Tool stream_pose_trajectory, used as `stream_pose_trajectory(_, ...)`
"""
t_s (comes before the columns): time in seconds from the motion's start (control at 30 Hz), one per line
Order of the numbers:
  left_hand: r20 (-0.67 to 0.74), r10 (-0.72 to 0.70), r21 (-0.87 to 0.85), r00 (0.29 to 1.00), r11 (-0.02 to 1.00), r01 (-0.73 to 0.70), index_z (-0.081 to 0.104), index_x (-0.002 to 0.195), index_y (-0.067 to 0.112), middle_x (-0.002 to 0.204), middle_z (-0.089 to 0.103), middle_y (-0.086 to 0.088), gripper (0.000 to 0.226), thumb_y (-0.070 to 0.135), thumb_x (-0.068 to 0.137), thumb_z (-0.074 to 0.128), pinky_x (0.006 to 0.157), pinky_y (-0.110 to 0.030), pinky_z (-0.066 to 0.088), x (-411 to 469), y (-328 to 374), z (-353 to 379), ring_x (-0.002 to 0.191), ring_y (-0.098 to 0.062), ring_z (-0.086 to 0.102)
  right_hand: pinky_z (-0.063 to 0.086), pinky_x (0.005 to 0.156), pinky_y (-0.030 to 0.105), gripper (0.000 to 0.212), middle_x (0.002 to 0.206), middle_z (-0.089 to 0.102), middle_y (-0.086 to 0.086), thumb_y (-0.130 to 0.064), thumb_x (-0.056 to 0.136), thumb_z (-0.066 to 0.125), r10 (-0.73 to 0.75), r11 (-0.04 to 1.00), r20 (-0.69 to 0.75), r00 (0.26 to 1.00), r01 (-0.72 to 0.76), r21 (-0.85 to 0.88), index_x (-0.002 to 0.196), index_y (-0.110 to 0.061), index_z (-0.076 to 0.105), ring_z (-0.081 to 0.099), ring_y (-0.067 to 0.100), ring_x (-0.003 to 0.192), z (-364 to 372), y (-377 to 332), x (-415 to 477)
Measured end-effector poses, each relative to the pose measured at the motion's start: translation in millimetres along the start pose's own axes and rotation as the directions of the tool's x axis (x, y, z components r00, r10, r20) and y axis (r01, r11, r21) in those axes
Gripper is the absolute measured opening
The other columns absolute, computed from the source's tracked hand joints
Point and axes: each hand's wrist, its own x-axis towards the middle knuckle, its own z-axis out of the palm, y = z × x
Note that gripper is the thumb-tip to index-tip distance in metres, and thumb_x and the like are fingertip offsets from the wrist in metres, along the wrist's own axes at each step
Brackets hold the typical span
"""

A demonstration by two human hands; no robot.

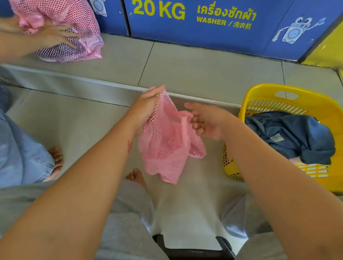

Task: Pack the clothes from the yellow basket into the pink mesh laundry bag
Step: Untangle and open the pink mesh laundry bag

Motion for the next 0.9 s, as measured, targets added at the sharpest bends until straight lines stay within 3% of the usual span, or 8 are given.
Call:
stream_pose_trajectory(0.07, 0.003, 0.026, -0.047, 1.0, 0.999, -0.026, 0.055, 0.141, 0.021, 0.163, 0.027, 0.004, 0.04, 0.011, 0.104, 0.045, 0.121, -0.041, 0.027, 0, 10, 2, 0.148, -0.014, 0.029, 0.027, 0.039, 0.021, 0.022, 0.061, 0.052, 0.001, -0.031, 0.083, 0.071, 0.011, 0.986, -0.009, 1.0, -0.012, -0.167, 0.081, -0.011, 0.063, 0.037, 0.01, 0.044, 4, 2, -3)
stream_pose_trajectory(0.17, 0.049, 0.059, -0.085, 0.997, 0.995, -0.054, 0.053, 0.142, 0.022, 0.161, 0.033, 0.002, 0.041, 0.011, 0.105, 0.042, 0.123, -0.043, 0.022, -5, 25, 7, 0.15, -0.016, 0.025, 0.029, 0.04, 0.019, 0.022, 0.06, 0.05, 0.002, -0.026, 0.081, 0.076, -0.006, 0.985, -0.105, 0.994, -0.012, -0.174, 0.079, -0.008, 0.062, 0.036, 0.009, 0.039, 9, 10, -3)
stream_pose_trajectory(0.3, 0.106, 0.085, -0.147, 0.991, 0.987, -0.069, 0.05, 0.145, 0.02, 0.157, 0.04, -0.001, 0.042, 0.01, 0.105, 0.04, 0.121, -0.042, 0.027, -17, 39, 15, 0.144, -0.017, 0.037, 0.042, 0.05, 0.019, 0.038, 0.077, 0.06, 0.002, -0.033, 0.087, 0.066, -0.091, 0.965, -0.198, 0.976, 0.037, -0.261, 0.112, -0.005, 0.062, 0.05, 0.013, 0.061, 13, 28, 6)
stream_pose_trajectory(0.4, 0.12, 0.088, -0.172, 0.989, 0.983, -0.066, 0.048, 0.146, 0.02, 0.154, 0.044, -0.001, 0.042, 0.011, 0.106, 0.041, 0.118, -0.042, 0.033, -24, 43, 19, 0.14, -0.018, 0.044, 0.045, 0.042, 0.024, 0.047, 0.101, 0.065, 0.011, -0.033, 0.091, 0.06, -0.1, 0.928, -0.295, 0.95, -0.017, -0.372, 0.124, -0.002, 0.052, 0.063, 0.023, 0.077, 11, 49, 14)
stream_pose_trajectory(0.53, 0.119, 0.077, -0.175, 0.99, 0.983, -0.055, 0.047, 0.147, 0.021, 0.155, 0.043, -0.002, 0.042, 0.013, 0.106, 0.04, 0.117, -0.042, 0.035, -26, 42, 18, 0.14, -0.019, 0.044, 0.045, 0.04, 0.024, 0.072, 0.117, 0.059, 0.021, -0.027, 0.086, 0.068, 0.021, 0.968, -0.383, 0.924, -0.115, -0.222, 0.139, 0.001, 0.028, 0.06, 0.027, 0.076, 7, 76, 25)
stream_pose_trajectory(0.7, 0.092, 0.06, -0.184, 0.994, 0.982, -0.042, 0.047, 0.147, 0.022, 0.155, 0.042, -0.001, 0.042, 0.013, 0.106, 0.04, 0.116, -0.041, 0.037, -20, 38, 10, 0.139, -0.019, 0.045, 0.041, 0.045, 0.028, 0.034, 0.079, 0.048, 0.005, -0.013, 0.088, 0.064, 0.157, 0.942, -0.337, 0.928, -0.243, -0.233, 0.117, -0.007, 0.046, 0.047, 0.017, 0.063, 8, 93, 34)
stream_pose_trajectory(0.8, 0.081, 0.058, -0.196, 0.995, 0.98, -0.041, 0.048, 0.146, 0.021, 0.154, 0.044, 0.0, 0.042, 0.012, 0.106, 0.04, 0.113, -0.038, 0.04, -16, 36, 5, 0.137, -0.017, 0.048, 0.04, 0.052, 0.028, 0.019, 0.083, 0.047, 0.003, -0.015, 0.094, 0.054, 0.184, 0.937, -0.292, 0.939, -0.257, -0.237, 0.108, -0.014, 0.043, 0.042, 0.015, 0.067, 13, 97, 38)
stream_pose_trajectory(0.9, 0.069, 0.056, -0.175, 0.996, 0.984, -0.043, 0.049, 0.145, 0.022, 0.153, 0.046, 0.001, 0.042, 0.013, 0.105, 0.04, 0.11, -0.035, 0.044, -12, 32, 0, 0.134, -0.016, 0.051, 0.048, 0.071, 0.032, 0.025, 0.108, 0.056, 0.008, -0.013, 0.098, 0.042, 0.071, 0.974, -0.284, 0.956, -0.129, -0.189, 0.123, -0.013, 0.042, 0.053, 0.022, 0.085, 22, 94, 46)
